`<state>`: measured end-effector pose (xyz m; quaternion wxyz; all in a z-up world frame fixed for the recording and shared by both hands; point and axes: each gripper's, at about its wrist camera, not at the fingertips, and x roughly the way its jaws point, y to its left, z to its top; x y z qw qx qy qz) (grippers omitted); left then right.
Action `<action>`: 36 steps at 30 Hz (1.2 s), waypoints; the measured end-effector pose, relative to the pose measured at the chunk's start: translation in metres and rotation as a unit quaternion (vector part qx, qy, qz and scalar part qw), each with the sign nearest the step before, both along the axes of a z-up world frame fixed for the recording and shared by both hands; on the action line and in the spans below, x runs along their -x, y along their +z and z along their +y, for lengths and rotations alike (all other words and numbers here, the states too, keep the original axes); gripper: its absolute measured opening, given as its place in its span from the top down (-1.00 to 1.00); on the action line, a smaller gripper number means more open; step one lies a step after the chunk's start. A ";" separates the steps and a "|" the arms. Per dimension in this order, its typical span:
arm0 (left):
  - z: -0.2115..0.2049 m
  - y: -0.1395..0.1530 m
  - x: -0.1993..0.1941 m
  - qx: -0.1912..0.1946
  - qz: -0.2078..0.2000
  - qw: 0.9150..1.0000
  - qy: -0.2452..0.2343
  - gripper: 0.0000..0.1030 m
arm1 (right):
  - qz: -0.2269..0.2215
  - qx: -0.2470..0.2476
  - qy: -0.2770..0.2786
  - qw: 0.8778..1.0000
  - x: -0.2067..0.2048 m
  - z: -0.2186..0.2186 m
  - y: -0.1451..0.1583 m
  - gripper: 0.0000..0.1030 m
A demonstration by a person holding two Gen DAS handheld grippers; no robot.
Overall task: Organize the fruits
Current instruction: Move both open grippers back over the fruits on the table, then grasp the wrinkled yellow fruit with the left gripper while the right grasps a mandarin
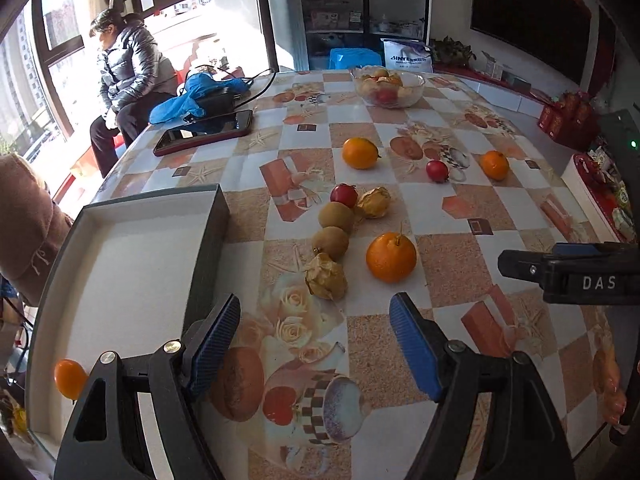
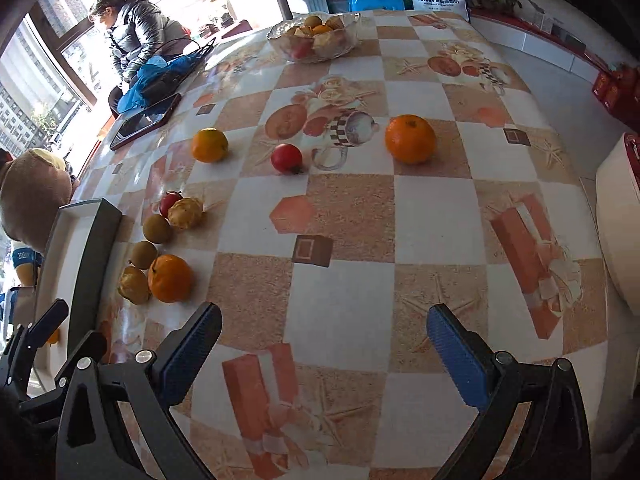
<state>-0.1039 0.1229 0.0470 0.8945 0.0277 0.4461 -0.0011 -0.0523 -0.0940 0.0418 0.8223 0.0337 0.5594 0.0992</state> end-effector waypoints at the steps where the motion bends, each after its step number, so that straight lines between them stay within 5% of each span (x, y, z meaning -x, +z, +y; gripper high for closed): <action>1: 0.000 -0.004 -0.005 0.004 0.004 1.000 0.005 -0.56 | -0.001 0.004 0.002 1.000 0.003 -0.003 -0.003 -1.00; 6: 0.002 -0.020 -0.024 0.010 0.022 0.999 0.024 -0.49 | -0.015 0.022 0.008 1.000 0.015 -0.012 -0.011 -1.00; 12: 0.009 -0.035 -0.036 0.019 0.036 0.998 0.046 -0.07 | -0.024 0.027 0.015 0.999 0.018 -0.009 -0.011 -1.00; 16: 0.012 -0.033 -0.037 0.013 0.027 0.998 0.050 0.45 | -0.025 0.034 0.022 0.999 0.018 0.001 -0.012 -1.00; 32: 0.033 -0.035 0.017 0.009 0.002 0.997 0.078 0.42 | -0.072 0.024 0.128 0.989 0.001 0.122 -0.009 -0.99; 36: 0.032 -0.035 0.014 0.008 0.000 0.997 0.081 0.42 | -0.088 0.059 0.133 0.985 -0.002 0.135 -0.013 0.09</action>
